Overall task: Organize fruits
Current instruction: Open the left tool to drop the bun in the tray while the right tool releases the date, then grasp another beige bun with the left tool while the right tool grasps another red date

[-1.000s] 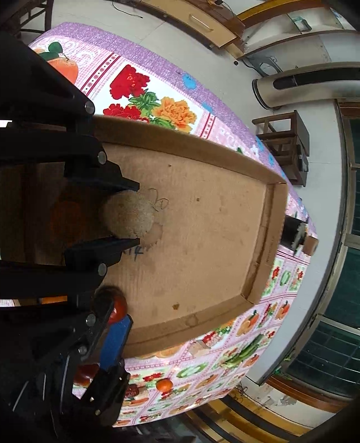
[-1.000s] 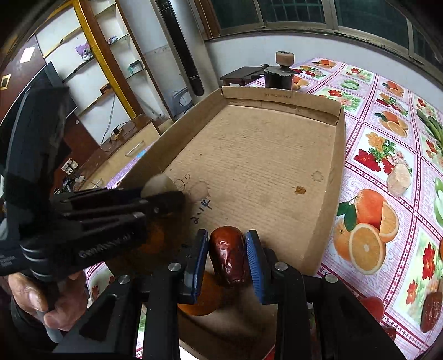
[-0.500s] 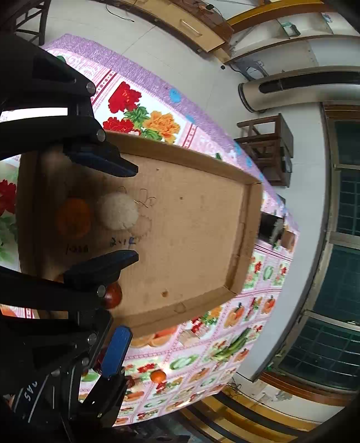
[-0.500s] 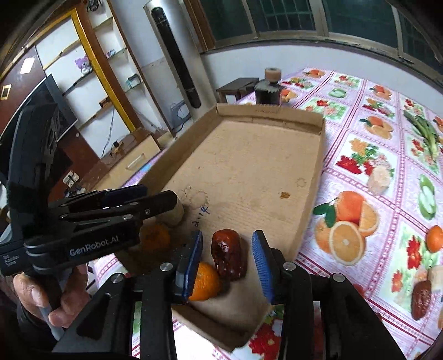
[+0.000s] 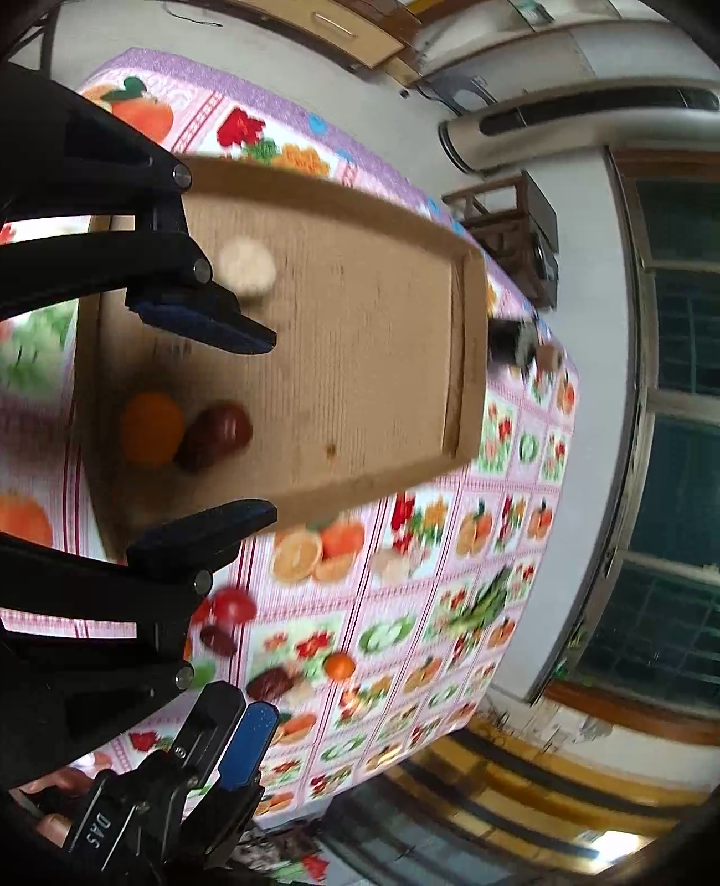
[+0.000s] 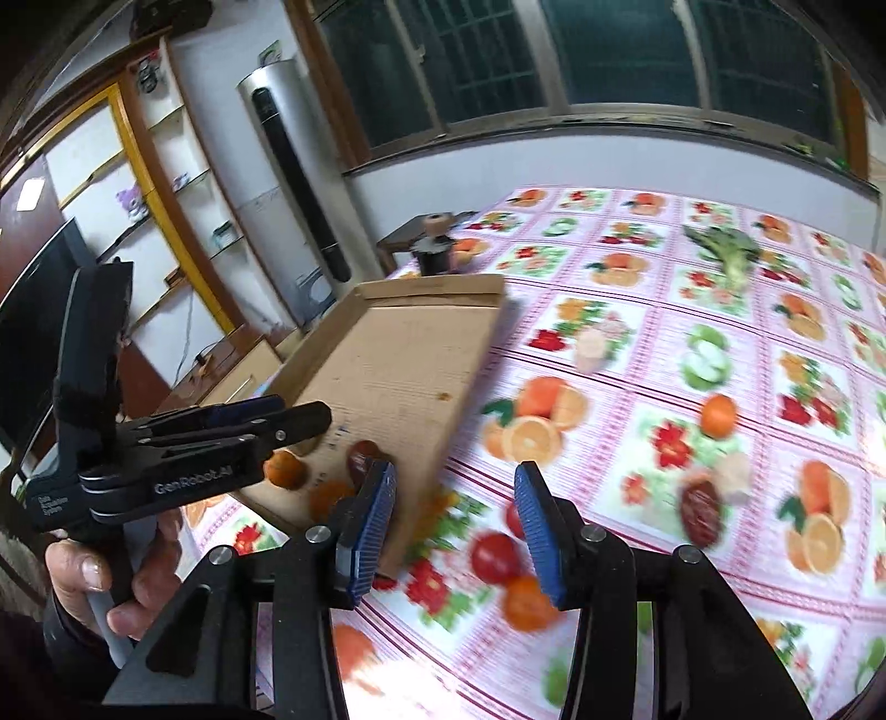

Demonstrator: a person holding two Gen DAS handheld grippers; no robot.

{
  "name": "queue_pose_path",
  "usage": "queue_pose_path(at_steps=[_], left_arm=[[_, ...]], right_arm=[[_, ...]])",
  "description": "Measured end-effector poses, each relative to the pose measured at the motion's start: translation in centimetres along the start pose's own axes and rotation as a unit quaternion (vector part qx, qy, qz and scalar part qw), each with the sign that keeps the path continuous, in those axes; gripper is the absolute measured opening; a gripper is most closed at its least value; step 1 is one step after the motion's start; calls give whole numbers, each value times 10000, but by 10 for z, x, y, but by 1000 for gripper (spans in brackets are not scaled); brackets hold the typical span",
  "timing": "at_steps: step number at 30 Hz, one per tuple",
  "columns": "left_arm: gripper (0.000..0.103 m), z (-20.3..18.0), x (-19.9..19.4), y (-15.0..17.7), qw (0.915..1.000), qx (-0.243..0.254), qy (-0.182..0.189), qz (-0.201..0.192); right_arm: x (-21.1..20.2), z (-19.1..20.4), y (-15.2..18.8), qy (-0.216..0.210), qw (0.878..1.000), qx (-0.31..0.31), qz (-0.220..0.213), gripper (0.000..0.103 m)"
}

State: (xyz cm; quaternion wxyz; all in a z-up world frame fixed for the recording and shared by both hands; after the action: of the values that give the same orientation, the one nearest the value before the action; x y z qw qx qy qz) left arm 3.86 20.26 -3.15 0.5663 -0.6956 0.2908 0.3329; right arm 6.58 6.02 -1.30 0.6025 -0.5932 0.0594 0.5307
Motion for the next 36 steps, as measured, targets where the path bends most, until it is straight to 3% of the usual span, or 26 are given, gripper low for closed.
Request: queue_pose_path(at_steps=[9, 18, 26, 36], left_arm=[[53, -66, -8, 6, 9982, 493, 352, 46], [53, -100, -17, 19, 9958, 799, 441, 84], [53, -140, -3, 23, 9912, 1121, 650, 258], [53, -191, 38, 10, 9848, 1549, 494, 612]], right_arm=[[-42, -60, 36, 446, 9977, 499, -116, 47], [-70, -109, 67, 666, 9924, 1010, -214, 47], [-86, -129, 81, 868, 9885, 1212, -263, 47], [-104, -140, 91, 913, 9856, 1386, -321, 47]])
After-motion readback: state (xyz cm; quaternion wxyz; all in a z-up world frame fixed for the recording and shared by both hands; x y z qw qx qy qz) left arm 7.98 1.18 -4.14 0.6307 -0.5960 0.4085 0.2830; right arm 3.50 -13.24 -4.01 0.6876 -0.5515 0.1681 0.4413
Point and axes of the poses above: each gripper's, at about its wrist camera, not at the fingertips, and x roughly the way its jaws point, z to its left, y to its underside, the point moved 7 cm from there along x, roughly the way its jaws point, and after that the axes turned 2 degrees about z, right-handed, at the moved point
